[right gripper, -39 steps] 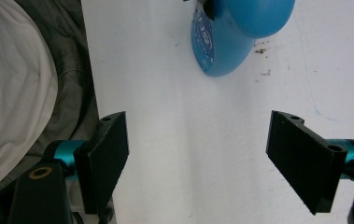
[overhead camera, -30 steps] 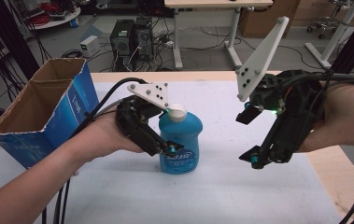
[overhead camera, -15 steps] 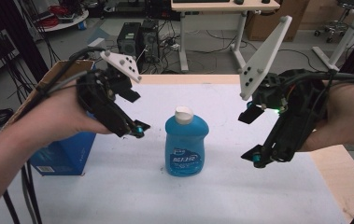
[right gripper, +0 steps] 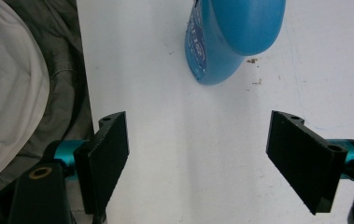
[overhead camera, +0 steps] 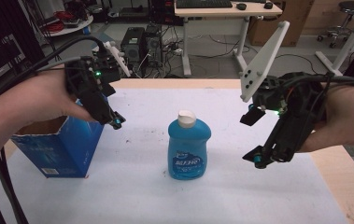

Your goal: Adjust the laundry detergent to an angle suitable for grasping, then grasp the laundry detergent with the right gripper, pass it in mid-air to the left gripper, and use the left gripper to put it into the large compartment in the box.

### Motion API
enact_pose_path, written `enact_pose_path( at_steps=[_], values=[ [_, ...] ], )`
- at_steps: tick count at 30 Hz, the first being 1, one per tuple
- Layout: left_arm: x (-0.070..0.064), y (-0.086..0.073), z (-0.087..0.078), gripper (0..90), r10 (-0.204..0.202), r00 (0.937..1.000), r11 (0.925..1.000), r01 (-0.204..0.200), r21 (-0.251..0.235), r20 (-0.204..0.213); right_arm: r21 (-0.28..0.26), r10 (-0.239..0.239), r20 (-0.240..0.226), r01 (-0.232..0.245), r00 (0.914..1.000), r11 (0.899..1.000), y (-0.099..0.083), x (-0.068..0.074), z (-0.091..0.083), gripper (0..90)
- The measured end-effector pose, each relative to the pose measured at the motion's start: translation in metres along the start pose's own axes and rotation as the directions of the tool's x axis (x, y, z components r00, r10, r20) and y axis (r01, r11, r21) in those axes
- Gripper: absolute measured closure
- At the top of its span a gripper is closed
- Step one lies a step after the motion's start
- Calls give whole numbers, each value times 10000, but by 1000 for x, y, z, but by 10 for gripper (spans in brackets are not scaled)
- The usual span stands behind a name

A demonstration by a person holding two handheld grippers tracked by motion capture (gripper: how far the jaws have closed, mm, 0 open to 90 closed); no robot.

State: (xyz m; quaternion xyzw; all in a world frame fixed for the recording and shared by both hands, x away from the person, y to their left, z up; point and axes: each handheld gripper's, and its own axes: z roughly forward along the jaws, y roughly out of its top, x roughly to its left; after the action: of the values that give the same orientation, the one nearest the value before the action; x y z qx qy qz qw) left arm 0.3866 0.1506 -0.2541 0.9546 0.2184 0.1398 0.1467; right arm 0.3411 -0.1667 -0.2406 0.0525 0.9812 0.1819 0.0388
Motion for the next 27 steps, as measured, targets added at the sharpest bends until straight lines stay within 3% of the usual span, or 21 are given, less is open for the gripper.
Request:
enact_pose_path(
  at_steps=[19, 27],
  values=[
    [-1, -2, -5, 181, -47, 9999, 10000, 47, 43, 154, -5, 84, 98, -84, 9999, 10000, -3, -3, -4, 205],
    [2, -1, -9, 181, 90, 9997, 10000, -89, -42, 243, -457, 310, 182, -301, 9994, 9985, -10, -19, -12, 205]
  ],
)
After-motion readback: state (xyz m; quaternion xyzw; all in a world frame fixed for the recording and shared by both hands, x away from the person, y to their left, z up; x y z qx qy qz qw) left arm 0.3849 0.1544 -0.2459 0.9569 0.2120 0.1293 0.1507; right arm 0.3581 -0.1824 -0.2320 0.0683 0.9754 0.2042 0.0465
